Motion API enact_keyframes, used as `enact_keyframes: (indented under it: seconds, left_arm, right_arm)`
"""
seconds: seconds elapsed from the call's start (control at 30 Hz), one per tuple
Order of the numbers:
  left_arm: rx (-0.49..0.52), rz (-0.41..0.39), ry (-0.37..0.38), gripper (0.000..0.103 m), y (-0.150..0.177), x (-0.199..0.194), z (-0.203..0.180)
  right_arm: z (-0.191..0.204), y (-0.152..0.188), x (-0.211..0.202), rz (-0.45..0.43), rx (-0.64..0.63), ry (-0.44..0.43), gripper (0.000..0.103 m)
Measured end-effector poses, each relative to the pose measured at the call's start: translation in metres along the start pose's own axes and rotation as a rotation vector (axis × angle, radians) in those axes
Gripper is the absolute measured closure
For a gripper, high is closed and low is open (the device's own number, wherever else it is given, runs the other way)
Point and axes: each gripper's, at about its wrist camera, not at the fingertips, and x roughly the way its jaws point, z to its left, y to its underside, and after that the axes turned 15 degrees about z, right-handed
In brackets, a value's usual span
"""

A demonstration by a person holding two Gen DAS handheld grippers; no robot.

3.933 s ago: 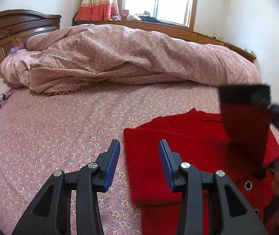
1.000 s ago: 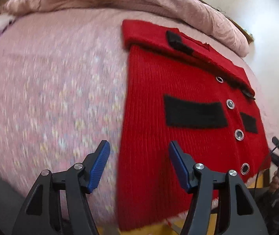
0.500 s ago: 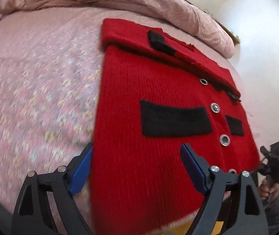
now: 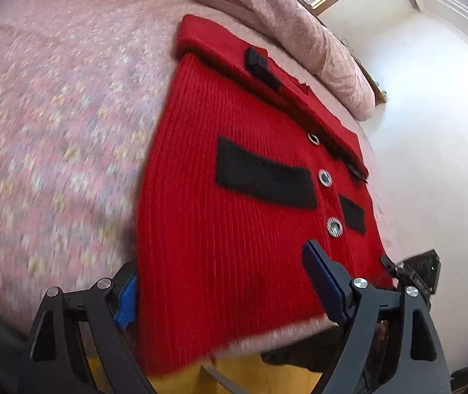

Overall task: Fold small clothes
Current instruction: 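Grasp the cardigan hem with both grippers, then lift the hem with both grippers and fold it toward the collar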

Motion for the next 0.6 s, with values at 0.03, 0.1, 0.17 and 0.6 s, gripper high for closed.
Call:
enact_keyframes:
  seconds: [0.03, 0.1, 0.17, 0.6]
  left_arm:
    - [-0.003, -0.007, 0.002, 0.023, 0.000, 0.000, 0.000]
    - [-0.008, -0.014, -0.011, 0.033, 0.004, -0.002, 0.000]
    - [-0.030, -0.014, -0.030, 0.047, 0.013, -0.007, 0.005]
    - [-0.063, -0.048, -0.038, 0.102, 0.026, -0.035, 0.021]
  right_arm:
    - [0.000, -0.001, 0.000, -0.002, 0.003, 0.006, 0.071]
    - [-0.001, -0.002, 0.001, -0.002, 0.009, 0.027, 0.080]
    - [-0.008, 0.002, -0.002, -0.002, 0.020, 0.046, 0.093]
    - [0.029, 0.027, -0.031, -0.102, -0.091, 0.105, 0.098]
